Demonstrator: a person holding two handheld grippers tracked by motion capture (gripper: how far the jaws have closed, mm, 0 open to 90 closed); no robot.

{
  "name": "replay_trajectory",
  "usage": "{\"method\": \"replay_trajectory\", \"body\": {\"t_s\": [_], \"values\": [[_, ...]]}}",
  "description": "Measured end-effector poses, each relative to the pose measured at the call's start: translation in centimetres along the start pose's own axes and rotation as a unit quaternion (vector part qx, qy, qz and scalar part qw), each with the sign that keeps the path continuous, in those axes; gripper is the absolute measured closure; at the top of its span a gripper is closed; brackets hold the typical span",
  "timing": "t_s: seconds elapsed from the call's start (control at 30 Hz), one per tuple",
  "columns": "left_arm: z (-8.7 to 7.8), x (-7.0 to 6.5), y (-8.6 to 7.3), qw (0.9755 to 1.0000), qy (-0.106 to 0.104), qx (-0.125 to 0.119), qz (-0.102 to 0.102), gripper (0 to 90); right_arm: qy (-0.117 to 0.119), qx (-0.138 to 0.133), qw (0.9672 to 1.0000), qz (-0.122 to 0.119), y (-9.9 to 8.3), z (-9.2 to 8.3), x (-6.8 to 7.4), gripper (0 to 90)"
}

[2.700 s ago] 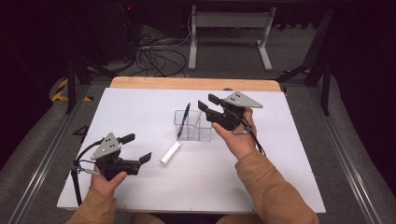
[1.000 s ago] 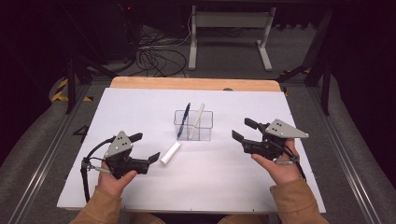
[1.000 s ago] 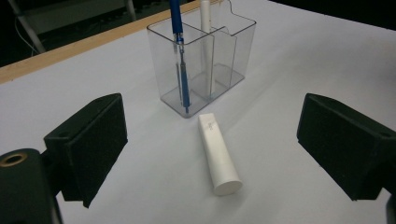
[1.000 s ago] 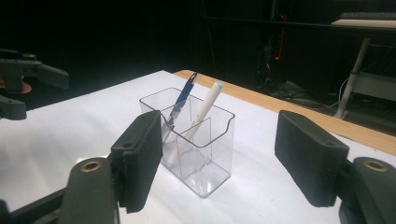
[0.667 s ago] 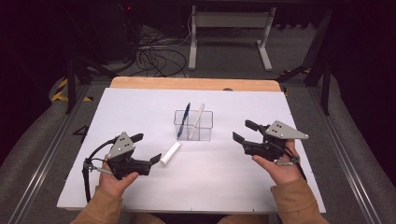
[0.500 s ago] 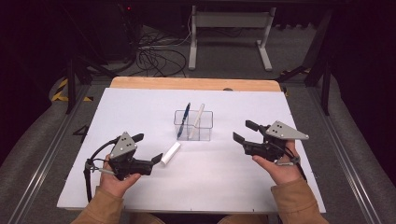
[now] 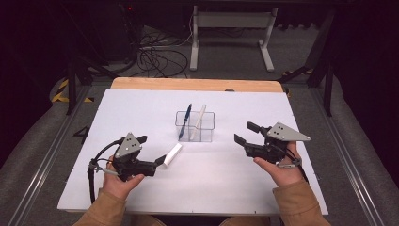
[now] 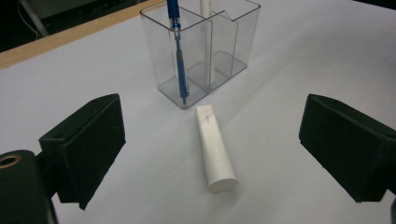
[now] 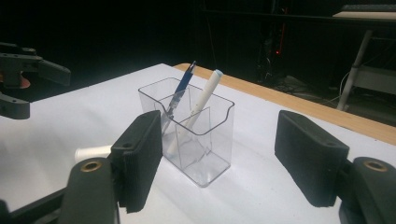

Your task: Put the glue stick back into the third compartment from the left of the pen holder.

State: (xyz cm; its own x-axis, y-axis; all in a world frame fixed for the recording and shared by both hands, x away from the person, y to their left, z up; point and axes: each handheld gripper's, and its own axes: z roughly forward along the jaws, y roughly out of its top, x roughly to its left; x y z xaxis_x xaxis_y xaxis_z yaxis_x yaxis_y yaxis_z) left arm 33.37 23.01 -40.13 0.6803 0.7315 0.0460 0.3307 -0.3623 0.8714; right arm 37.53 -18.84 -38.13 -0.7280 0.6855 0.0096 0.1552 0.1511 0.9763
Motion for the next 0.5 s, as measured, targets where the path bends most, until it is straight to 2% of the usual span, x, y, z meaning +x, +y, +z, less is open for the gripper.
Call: {"method": "replay_trajectory", "body": {"t_s": [0.3, 0.5], "values": [[1.0, 0.1, 0.4, 0.9990, 0.004, 0.038, -0.022, 10.3, 0.001, 0.002, 1.0000, 0.001, -0.1, 0.0, 0.0, 32.8], [1.9, 0.1, 0.6, 0.9976, 0.004, 0.064, -0.027, 11.3, 0.000, 0.004, 1.0000, 0.001, -0.1, 0.1, 0.0, 32.9]]}}
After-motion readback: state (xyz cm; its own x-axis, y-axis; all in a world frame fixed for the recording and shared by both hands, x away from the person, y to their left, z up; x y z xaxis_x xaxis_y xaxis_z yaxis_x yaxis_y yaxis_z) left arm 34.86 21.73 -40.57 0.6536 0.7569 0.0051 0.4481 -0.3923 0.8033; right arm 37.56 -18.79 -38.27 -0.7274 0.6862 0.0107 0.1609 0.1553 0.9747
